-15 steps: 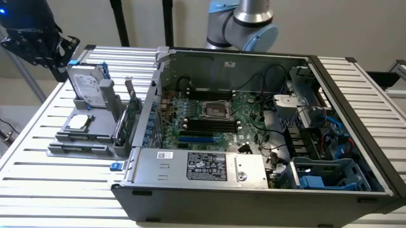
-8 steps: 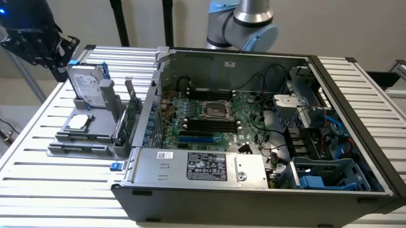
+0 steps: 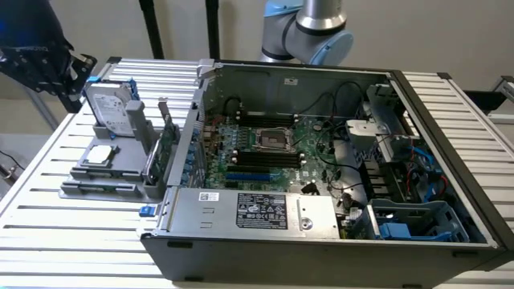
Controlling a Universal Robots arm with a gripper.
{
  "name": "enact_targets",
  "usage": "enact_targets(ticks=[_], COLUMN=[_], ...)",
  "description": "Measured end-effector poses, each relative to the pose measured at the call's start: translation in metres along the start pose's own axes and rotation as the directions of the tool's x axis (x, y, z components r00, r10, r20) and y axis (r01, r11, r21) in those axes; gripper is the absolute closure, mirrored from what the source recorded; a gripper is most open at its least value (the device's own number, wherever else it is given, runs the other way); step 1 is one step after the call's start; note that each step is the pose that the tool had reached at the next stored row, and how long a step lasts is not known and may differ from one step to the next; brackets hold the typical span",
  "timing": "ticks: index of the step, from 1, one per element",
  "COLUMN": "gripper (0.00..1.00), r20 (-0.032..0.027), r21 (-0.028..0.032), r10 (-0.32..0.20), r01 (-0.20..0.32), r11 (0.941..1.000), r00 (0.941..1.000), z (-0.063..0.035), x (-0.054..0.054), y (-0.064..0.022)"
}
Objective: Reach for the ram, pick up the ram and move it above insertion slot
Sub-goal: 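Reach for the ram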
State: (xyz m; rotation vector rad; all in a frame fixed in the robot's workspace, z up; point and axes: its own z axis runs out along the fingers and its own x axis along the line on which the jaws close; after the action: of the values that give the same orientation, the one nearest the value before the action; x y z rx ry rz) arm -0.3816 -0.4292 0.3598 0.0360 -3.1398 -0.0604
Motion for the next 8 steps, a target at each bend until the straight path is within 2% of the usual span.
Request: enact_targets(ticks=[8], gripper=[0.89], r20=[-0.0006], r21=[0.0043], r10=[-0.014], r01=[0.014], r11=[0.9999], r00=[0.9999], z=[0.0076], x=[-0.0008], y=[-0.0092])
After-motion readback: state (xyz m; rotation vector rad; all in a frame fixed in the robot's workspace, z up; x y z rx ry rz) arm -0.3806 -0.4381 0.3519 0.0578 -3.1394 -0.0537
